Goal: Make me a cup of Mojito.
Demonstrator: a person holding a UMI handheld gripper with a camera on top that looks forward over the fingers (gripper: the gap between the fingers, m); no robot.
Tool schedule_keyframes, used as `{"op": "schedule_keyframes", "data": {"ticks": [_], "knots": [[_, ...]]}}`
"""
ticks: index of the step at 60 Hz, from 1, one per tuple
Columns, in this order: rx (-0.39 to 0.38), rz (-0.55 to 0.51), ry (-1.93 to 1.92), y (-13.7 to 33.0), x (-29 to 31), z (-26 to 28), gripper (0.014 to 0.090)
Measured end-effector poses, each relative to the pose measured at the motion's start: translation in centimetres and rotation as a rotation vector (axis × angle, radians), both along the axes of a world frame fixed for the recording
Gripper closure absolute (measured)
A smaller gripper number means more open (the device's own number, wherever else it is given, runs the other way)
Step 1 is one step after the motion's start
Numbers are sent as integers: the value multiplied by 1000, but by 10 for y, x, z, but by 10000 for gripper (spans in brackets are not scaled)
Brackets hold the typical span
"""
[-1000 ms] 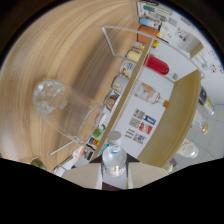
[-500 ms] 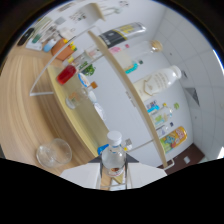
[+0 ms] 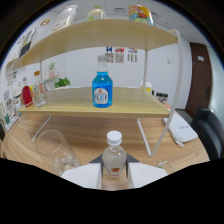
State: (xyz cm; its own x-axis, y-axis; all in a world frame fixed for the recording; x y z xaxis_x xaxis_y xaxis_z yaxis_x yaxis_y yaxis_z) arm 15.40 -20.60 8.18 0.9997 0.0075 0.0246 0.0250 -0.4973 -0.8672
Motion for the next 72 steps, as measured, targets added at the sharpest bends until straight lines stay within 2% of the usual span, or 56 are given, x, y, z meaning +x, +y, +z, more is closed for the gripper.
{"op": "schedule_keyframes", "data": {"ticks": [8, 19, 38, 39, 44, 46, 47, 48, 51, 62, 72], "knots": [[-64, -1, 18, -3, 10, -35, 710], [-105, 3, 45, -1, 16, -63, 710], [-98, 15, 14, -3, 12, -66, 676], [-103, 12, 15, -4, 12, -67, 667], [-114, 1, 29, -8, 13, -67, 525], [-115, -4, 34, -10, 12, -64, 409], [-113, -10, 30, -11, 14, -62, 308], [-109, -18, 26, -11, 15, -58, 311], [-87, -34, 19, -14, 16, -45, 212], [-2, -85, 5, -40, 6, 19, 193], [21, -80, 10, -77, -35, 65, 195]]}}
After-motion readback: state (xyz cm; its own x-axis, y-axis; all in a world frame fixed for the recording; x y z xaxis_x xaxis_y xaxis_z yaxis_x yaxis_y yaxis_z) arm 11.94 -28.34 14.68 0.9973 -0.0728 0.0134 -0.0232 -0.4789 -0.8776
